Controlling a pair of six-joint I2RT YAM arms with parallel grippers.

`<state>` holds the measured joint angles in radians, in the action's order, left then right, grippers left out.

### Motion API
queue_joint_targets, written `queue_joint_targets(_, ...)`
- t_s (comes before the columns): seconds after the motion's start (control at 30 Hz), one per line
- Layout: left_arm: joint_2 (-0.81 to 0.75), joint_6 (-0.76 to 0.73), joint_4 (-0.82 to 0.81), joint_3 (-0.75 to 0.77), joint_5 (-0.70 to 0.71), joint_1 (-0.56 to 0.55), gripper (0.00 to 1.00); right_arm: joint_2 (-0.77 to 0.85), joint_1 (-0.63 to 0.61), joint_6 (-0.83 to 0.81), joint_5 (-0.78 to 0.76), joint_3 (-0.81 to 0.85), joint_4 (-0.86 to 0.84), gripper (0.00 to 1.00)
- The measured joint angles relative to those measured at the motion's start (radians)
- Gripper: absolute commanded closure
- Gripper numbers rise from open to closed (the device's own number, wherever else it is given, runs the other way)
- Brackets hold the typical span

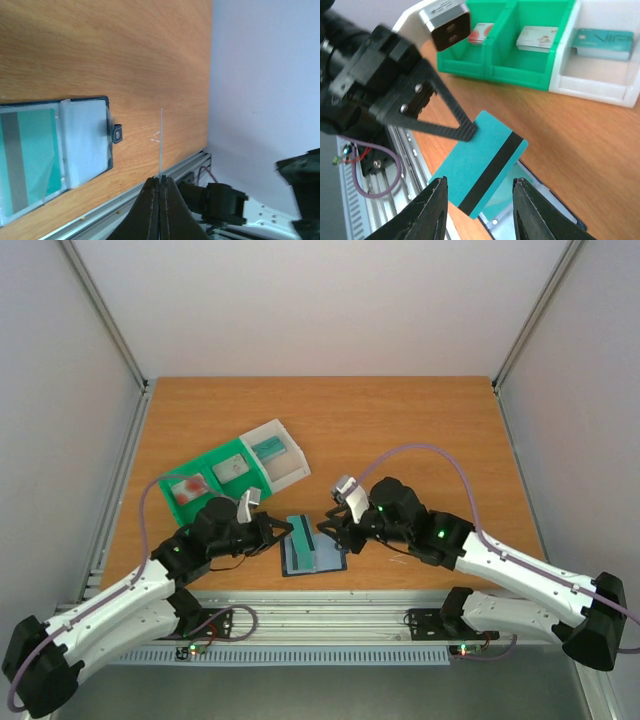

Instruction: Take the credit cards out of the card holder

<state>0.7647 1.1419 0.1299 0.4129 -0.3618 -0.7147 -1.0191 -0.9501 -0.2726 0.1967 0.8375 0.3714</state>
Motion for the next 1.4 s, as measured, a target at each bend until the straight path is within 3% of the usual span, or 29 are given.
queue_joint_targets(0.33,-0.078,0.171,0.001,0.0,0.024,0.0,1.0,0.094,-0.14,-0.312,0.075,-0.216,-0.197,0.52)
queue_joint_targets(0.53,-0.08,0.2,-0.038,-0.005,0.013,0.0,1.0,0.071,-0.174,-0.364,-0.049,-0.219,-0.269,0.48)
queue_joint_targets(0.67,-0.079,0.095,-0.076,-0.004,0.012,0.0,1.0,0.062,-0.177,-0.127,-0.155,-0.133,-0.183,0.46)
queue_joint_targets(0.93,-0.081,-0.237,-0.194,-0.024,0.067,-0.008,0.99,-0.082,-0.177,0.478,-0.317,0.351,0.225,0.42)
queue_joint_targets(1.13,-0.074,-0.522,-0.273,-0.024,0.148,-0.127,1.0,-0.107,-0.177,0.822,-0.445,0.437,0.499,0.43)
queue_joint_targets(1.4,0.053,-0.83,-0.36,-0.033,0.223,-0.266,1.0,-0.112,-0.177,1.091,-0.503,0.454,0.652,0.42)
